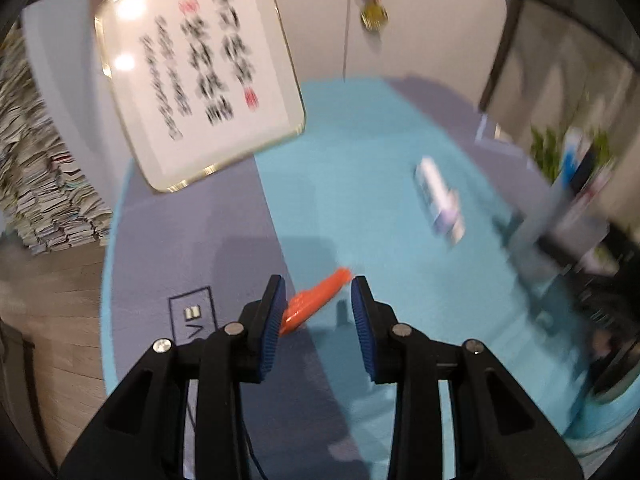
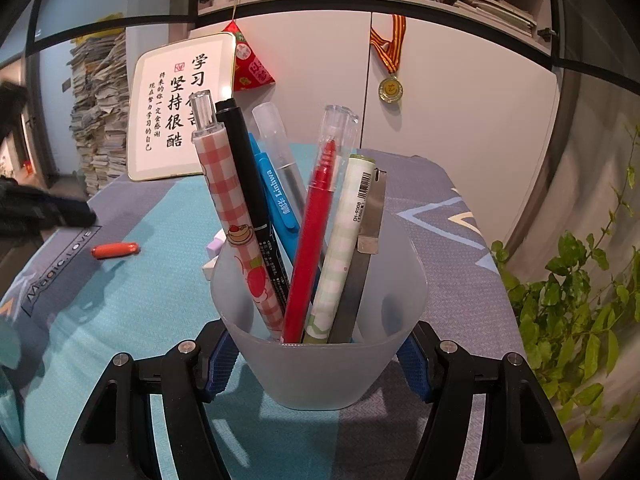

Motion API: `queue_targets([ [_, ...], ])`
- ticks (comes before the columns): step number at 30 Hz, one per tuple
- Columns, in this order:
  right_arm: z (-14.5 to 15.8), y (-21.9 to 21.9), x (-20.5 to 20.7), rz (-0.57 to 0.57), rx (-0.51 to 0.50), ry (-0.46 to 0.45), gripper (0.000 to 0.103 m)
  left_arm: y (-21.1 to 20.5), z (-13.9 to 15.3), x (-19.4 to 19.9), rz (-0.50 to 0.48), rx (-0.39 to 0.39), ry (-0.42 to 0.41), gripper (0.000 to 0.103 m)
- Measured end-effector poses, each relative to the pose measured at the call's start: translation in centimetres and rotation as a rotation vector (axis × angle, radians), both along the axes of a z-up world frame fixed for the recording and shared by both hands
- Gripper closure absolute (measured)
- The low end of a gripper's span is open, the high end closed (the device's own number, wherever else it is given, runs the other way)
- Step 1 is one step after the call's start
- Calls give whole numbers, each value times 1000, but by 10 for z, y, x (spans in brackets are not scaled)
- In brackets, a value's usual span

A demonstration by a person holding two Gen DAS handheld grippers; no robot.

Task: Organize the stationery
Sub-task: 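Grasp the orange marker cap with the left tool and lift it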

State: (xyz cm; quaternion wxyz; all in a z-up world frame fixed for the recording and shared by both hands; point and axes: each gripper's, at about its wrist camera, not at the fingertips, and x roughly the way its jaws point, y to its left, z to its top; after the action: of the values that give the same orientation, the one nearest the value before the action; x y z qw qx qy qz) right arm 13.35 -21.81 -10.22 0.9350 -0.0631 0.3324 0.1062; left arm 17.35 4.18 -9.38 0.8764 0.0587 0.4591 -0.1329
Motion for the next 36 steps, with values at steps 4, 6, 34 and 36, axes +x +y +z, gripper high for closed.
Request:
queue_targets([
  [4,0,0,1,-1,-4,3,34,-11,-19,10,-48,54,24,71],
  [6,-1,1,1,-1,-5,5,34,-17,-26,14,-70,63,38,71],
  [34,0,1,0,1,2,3,34,-108,112,-25,-193,-410,-158,92],
  [36,0,0,0,3,6,1,34,-125,118,-25,-226,-428,-171,92],
])
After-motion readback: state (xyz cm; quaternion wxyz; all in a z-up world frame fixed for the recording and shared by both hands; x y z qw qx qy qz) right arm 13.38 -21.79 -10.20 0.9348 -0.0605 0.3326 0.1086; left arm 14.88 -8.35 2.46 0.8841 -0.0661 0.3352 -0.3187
